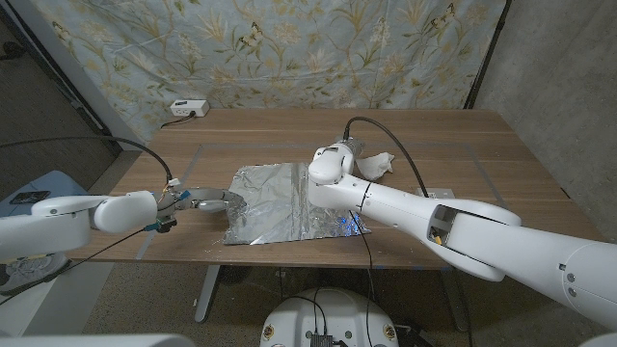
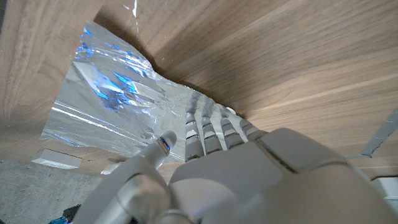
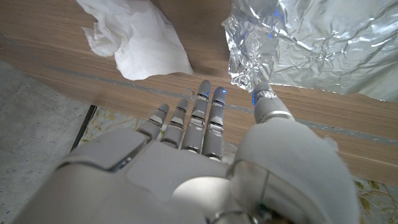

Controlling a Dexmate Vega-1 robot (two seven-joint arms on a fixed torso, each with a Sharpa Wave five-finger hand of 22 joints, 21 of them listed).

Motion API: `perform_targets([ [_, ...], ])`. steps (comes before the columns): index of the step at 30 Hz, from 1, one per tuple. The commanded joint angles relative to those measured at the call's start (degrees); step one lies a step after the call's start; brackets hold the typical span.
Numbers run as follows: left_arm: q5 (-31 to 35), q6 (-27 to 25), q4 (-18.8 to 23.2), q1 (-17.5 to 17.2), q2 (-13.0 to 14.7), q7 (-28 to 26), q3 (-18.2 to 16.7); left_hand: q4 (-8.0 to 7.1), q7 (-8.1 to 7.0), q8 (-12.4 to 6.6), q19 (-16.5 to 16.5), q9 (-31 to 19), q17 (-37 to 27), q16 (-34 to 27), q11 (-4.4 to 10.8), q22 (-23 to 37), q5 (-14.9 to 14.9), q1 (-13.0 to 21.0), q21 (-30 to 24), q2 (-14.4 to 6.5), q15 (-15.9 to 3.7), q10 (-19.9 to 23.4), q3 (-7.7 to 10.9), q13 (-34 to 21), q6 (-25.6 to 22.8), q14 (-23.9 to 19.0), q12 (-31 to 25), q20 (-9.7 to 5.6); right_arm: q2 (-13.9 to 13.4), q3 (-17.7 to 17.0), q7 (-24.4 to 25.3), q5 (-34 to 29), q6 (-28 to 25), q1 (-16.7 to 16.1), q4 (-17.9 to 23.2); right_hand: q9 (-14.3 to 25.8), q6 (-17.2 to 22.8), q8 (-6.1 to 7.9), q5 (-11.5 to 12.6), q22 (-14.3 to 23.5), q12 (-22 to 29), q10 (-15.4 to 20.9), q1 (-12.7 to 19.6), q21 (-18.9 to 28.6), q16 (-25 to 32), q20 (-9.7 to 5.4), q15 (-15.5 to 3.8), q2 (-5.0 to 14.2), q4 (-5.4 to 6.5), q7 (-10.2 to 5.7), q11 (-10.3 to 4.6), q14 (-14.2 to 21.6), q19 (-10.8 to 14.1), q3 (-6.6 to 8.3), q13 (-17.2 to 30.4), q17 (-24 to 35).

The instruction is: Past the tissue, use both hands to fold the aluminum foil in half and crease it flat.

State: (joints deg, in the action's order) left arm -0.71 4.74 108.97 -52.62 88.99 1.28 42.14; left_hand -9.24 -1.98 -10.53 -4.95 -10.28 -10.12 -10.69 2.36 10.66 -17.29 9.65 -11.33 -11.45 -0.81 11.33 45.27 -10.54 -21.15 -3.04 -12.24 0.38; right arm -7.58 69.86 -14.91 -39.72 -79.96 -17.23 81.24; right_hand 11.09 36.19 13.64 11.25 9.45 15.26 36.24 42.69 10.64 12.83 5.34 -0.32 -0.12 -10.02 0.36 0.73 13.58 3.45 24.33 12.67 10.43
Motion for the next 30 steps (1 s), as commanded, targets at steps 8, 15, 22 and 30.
perform_targets([
  [8, -0.1, 0.4, -0.1, 0.0, 0.0, 0.1, 0.2, 0.33, 0.34, -0.06, -0.6, -0.2, 0.0, 0.1, 0.14, 0.1, 0.3, 0.1, -0.5, -0.1, 0.11, -0.4, 0.12, -0.2, -0.3, 0.4, 0.4, -0.2, 1.3, 0.3, 3.2, 1.7, 0.0, -0.2, -2.6, 0.3, 3.7, 0.38, 0.8, 0.1, 2.9, 3.2, 3.0, 0.2, 0.1, 0.15, -0.62, -0.5, 0.03, 0.13, -0.28, 2.8, 0.7, -0.19, 1.6, 0.3],
  [15, -0.4, 0.7, -0.3, 0.9, 0.0, -0.1, 1.2, 0.49, 0.32, -0.05, -0.6, -0.2, 0.0, 0.1, 0.12, 0.1, 0.4, 0.2, -0.5, 0.0, 0.07, -0.5, 0.12, -0.2, -0.3, 0.4, 0.5, -0.24, 2.5, 0.2, 4.0, -0.1, 0.0, -0.7, -4.3, 0.5, 6.5, 0.96, 1.2, 0.1, 4.8, 5.8, 5.1, 0.1, 0.0, 0.14, -0.95, -1.17, -0.1, -0.43, -1.24, 4.4, 0.9, -0.34, 2.4, 0.4],
  [22, -1.1, 1.1, -0.2, -4.5, 0.0, 0.6, -4.8, 0.61, 0.35, -0.05, -0.6, -0.2, 0.0, 0.1, 0.06, 0.1, 0.5, 0.2, -0.6, 0.0, 0.06, -0.7, 0.12, -0.2, -0.3, 0.5, 0.5, -0.22, 3.8, 1.2, 7.9, 3.0, 0.1, 0.2, -6.9, 0.5, 9.3, 1.43, 1.6, 0.1, 6.8, 9.0, 7.4, 0.2, 0.3, 0.07, -1.81, -1.81, -0.06, -1.17, -2.1, 6.5, 1.6, -0.5, 3.0, 0.5],
  [30, -1.8, 1.0, -0.4, -5.6, 0.0, 1.1, -6.0, 0.75, 0.31, -0.02, -0.6, -0.2, 0.0, 0.1, 0.08, 0.1, 0.6, 0.3, -0.6, 0.0, 0.07, -0.7, 0.1, -0.2, -0.2, 0.5, 0.5, -0.2, 5.4, 2.0, 13.6, 7.4, 1.5, 1.1, -10.4, 0.6, 12.2, 1.85, 2.0, 0.1, 8.5, 11.8, 9.3, 0.3, 0.8, 0.03, -3.0, -2.07, 0.2, -2.09, -2.87, 9.0, 2.4, -0.85, 3.5, 0.6],
])
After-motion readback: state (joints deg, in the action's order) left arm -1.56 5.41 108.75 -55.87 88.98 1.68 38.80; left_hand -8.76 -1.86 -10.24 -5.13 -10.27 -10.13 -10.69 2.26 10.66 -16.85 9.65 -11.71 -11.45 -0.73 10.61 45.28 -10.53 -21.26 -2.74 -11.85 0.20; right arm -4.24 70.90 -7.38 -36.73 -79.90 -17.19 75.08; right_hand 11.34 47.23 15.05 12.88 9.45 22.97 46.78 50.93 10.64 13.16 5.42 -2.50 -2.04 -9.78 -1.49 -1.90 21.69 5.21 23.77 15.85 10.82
